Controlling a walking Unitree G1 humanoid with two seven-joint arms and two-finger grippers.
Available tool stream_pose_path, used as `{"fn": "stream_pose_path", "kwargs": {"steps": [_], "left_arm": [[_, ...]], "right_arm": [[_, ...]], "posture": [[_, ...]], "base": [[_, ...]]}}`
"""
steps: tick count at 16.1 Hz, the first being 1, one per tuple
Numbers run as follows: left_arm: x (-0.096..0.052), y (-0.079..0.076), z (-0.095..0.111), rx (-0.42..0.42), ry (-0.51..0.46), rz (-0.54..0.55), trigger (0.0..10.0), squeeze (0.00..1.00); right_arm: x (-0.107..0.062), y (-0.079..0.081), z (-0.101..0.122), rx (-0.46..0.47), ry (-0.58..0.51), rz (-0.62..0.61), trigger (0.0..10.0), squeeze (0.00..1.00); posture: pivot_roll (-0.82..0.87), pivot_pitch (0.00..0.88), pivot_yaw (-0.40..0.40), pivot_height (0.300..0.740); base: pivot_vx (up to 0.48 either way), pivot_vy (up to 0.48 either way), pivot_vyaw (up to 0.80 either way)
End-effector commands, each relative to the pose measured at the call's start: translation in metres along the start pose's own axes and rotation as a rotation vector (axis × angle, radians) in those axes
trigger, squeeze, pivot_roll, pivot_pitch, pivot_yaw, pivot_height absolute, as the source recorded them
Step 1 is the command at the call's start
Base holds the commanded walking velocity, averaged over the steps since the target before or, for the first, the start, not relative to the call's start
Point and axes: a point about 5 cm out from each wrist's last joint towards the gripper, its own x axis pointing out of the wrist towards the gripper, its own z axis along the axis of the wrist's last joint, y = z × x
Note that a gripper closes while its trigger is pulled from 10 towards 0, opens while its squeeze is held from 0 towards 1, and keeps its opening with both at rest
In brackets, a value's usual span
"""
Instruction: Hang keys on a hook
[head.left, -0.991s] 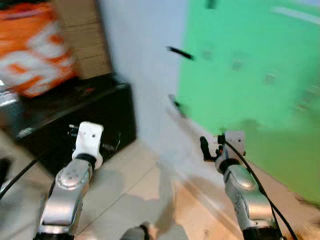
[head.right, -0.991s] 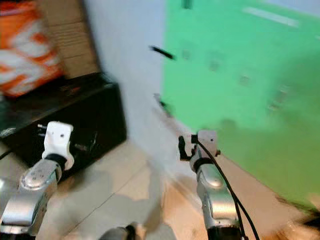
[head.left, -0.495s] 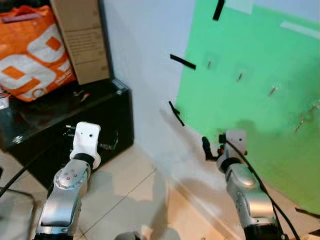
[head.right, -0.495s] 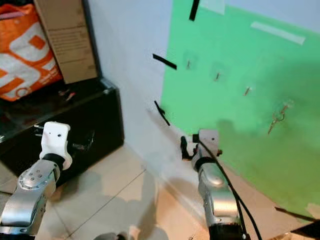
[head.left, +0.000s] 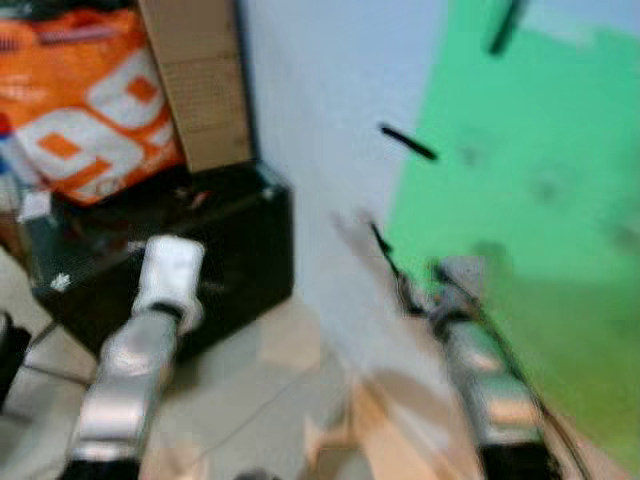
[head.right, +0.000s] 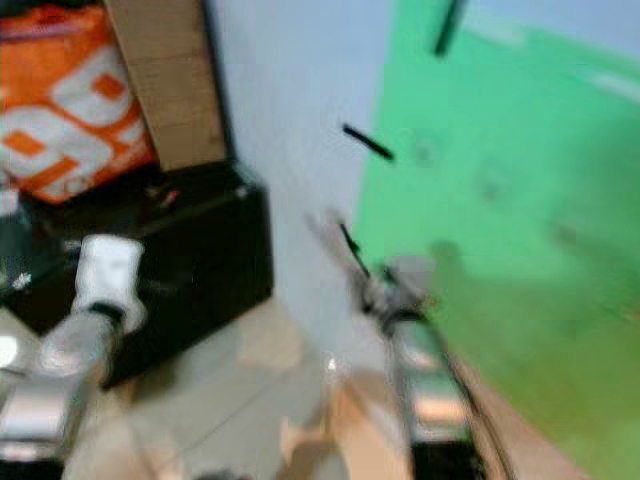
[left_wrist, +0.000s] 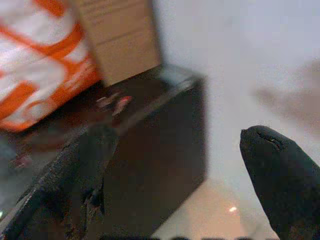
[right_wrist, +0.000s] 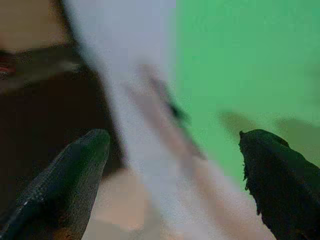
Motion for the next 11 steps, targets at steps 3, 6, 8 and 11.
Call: {"fn": "stream_pose_path", "kwargs": {"steps": [3,6,8,11], "left_arm": [[0.000,-0.007,0.003,0.007,-0.016,-0.041,10.0,0.55],[0.001,-0.005,0.004,0.033,-0.023,-0.036,10.0,0.55],[0.000,-0.007,0.004,0.033,-0.023,-0.037,10.0,0.56],[0.001,-0.005,0.005,0.035,-0.029,-0.029,10.0,0.58]], "right_arm": [[-0.004,-0.010,-0.005,-0.013,0.005,-0.023,10.0,1.00],[0.000,-0.013,-0.003,-0.013,0.003,-0.038,10.0,1.00],[0.001,-0.014,-0.001,-0.022,0.000,-0.039,10.0,1.00],[0.006,-0.014,0.004,-0.031,-0.012,-0.047,10.0,1.00]], "posture": [[0.08,0.000,0.006,0.740],[0.09,0.000,-0.009,0.740],[0.10,0.000,-0.018,0.740],[0.11,0.000,-0.029,0.740]], "base": [[0.347,0.000,0.74],[0.349,0.000,0.24],[0.351,0.000,0.00],[0.352,0.000,0.00]]}}
